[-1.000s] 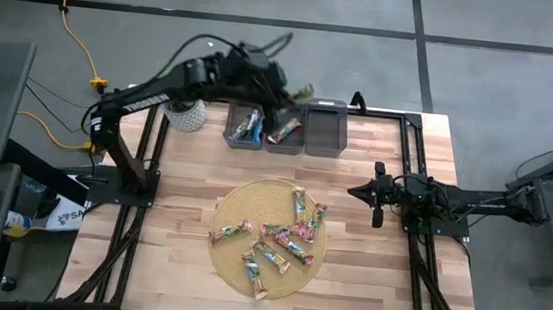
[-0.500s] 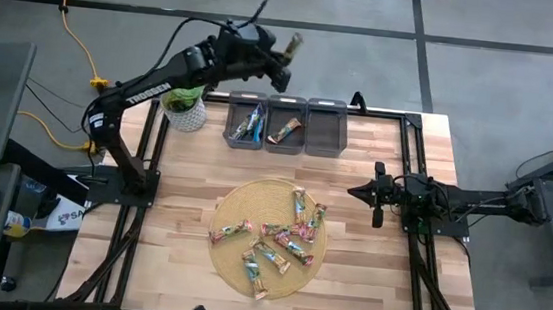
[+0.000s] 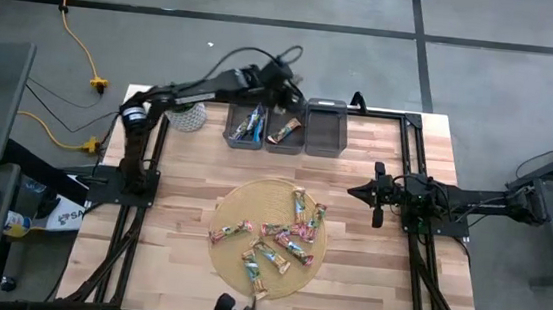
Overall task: Pick and place Granola Bars by type
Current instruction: Put the yellow granola bar into the middle black bin
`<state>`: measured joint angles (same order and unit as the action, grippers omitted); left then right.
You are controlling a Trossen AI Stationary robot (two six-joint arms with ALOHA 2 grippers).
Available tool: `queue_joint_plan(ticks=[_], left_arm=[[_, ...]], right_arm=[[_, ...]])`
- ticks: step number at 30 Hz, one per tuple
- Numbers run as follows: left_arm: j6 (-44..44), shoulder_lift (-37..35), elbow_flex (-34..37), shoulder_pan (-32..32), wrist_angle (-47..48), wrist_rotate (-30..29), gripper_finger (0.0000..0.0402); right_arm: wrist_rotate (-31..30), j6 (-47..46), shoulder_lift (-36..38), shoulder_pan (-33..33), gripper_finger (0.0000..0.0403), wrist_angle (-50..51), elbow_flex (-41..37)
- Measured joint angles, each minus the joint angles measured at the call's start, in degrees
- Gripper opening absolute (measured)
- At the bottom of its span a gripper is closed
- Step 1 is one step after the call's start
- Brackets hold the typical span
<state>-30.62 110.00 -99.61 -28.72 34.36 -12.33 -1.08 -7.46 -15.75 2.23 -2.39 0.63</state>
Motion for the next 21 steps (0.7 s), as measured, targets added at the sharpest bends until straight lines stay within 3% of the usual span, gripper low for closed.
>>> queue_joint_plan(ticks=[12, 21], left_arm=[[-2.39, 10.83, -0.06, -0.41, 3.03, 7.62, 0.0067], [-3.01, 11.89, -0.02, -0.95, 3.77, 13.76, 0.0067]], right_arm=[[0.11, 0.02, 0.02, 0.01, 0.0, -0.37, -0.01], [0.04, 0.02, 0.0, 0.0, 0.0, -0.37, 0.02]])
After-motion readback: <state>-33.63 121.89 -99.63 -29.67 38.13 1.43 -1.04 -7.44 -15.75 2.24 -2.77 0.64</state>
